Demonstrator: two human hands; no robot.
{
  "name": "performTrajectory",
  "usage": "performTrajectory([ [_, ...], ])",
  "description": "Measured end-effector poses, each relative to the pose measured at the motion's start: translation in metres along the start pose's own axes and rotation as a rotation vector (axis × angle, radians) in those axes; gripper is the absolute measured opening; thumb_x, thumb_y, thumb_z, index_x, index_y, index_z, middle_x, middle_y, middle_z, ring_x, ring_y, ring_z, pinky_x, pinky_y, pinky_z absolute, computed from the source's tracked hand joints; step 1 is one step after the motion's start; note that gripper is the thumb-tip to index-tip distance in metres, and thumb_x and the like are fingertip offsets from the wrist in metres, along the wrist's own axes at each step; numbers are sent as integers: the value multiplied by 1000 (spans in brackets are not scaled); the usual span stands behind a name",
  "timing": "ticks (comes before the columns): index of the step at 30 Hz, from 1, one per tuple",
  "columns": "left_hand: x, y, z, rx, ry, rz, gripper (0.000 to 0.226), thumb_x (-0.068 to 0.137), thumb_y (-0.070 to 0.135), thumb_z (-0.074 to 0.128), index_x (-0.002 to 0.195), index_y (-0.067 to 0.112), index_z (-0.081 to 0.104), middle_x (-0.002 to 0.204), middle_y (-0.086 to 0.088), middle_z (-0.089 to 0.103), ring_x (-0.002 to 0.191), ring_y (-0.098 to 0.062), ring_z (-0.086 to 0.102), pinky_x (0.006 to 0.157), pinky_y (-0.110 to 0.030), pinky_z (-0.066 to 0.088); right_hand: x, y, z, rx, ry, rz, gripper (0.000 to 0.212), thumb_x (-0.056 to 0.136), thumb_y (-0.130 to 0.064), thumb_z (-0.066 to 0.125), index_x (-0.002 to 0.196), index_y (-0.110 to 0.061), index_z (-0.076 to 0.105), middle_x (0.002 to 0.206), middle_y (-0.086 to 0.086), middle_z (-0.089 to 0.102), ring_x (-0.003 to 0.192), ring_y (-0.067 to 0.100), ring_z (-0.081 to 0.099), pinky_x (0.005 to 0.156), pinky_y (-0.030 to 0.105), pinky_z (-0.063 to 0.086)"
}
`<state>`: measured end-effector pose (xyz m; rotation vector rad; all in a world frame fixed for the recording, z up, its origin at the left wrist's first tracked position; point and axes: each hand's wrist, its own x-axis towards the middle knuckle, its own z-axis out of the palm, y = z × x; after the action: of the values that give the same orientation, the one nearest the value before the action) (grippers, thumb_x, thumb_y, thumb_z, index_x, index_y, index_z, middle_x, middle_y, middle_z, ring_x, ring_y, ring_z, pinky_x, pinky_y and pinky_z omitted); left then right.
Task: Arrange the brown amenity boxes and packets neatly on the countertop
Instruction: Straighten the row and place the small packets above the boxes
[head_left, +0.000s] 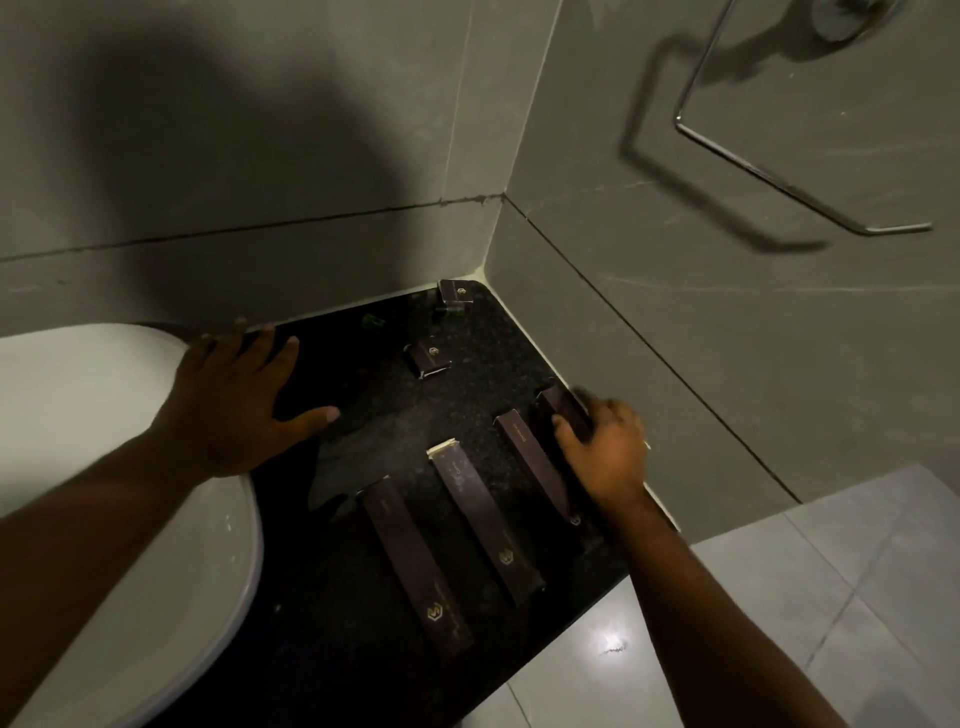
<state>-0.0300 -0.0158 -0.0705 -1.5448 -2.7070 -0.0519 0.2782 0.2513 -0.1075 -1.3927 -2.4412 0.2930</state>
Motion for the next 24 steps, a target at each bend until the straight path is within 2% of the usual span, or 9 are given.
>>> performTrajectory([
  [3, -1, 3, -5, -9, -3, -10, 104, 76, 85, 15, 144, 10, 39, 150, -17, 40, 143, -40, 26, 114, -57, 21, 33, -66, 15, 91, -105, -35, 64, 81, -62, 54, 127, -18, 57, 120, 11, 59, 112, 29, 54, 93, 41, 48],
  [7, -4, 6, -10, -34, -6, -39, 108, 73, 85, 10, 148, 11, 32, 156, -14, 32, 147, -37, 17, 118, -53, 14, 59, -148, 55, -50, -279, -46, 77, 71, -74, 53, 118, -14, 61, 126, 15, 55, 118, 37, 48, 95, 50, 43],
  [11, -3, 7, -9, -31, -24, -74, 106, 73, 85, 13, 151, 14, 24, 160, -12, 24, 149, -34, 9, 120, -50, 10, 73, -179, 90, -51, -346, -10, 71, 72, -62, 64, 124, -14, 58, 133, 16, 48, 124, 38, 43, 101, 51, 38],
  [15, -2, 4, -6, -29, -30, -61, 105, 74, 85, 11, 151, 14, 22, 160, -13, 22, 149, -34, 7, 120, -52, 9, 78, -177, 94, -55, -388, -72, 65, 72, -52, 68, 121, -11, 59, 131, 18, 48, 120, 39, 47, 99, 49, 43],
  [18, -2, 3, -5, -41, -32, -70, 106, 73, 85, 9, 152, 15, 19, 161, -12, 19, 150, -33, 3, 120, -52, 7, 69, -171, 83, 115, -468, -190, 50, 68, -38, 76, 110, -13, 67, 121, 16, 54, 109, 33, 56, 95, 36, 48],
  [20, -2, 3, -5, -53, -40, -74, 108, 71, 86, 6, 152, 15, 18, 162, -12, 17, 150, -33, 1, 120, -52, 7, 56, -174, 78, 207, -533, -342, 46, 64, -28, 80, 107, -13, 68, 115, 16, 56, 106, 29, 58, 94, 29, 46],
  [22, -1, 3, -4, -62, -42, -70, 110, 69, 86, 4, 152, 15, 17, 162, -12, 16, 150, -33, 0, 120, -52, 7, 43, -180, 80, 203, -597, -530, 54, 62, -24, 82, 113, -12, 66, 113, 15, 56, 108, 31, 57, 97, 31, 45],
  [24, -1, 2, -4, -72, -37, -70, 110, 70, 87, 4, 152, 15, 17, 162, -13, 17, 150, -33, 1, 120, -53, 7, 31, -185, 84, 144, -659, -664, 56, 62, -29, 79, 114, -19, 63, 113, 10, 55, 106, 29, 55, 93, 33, 47],
])
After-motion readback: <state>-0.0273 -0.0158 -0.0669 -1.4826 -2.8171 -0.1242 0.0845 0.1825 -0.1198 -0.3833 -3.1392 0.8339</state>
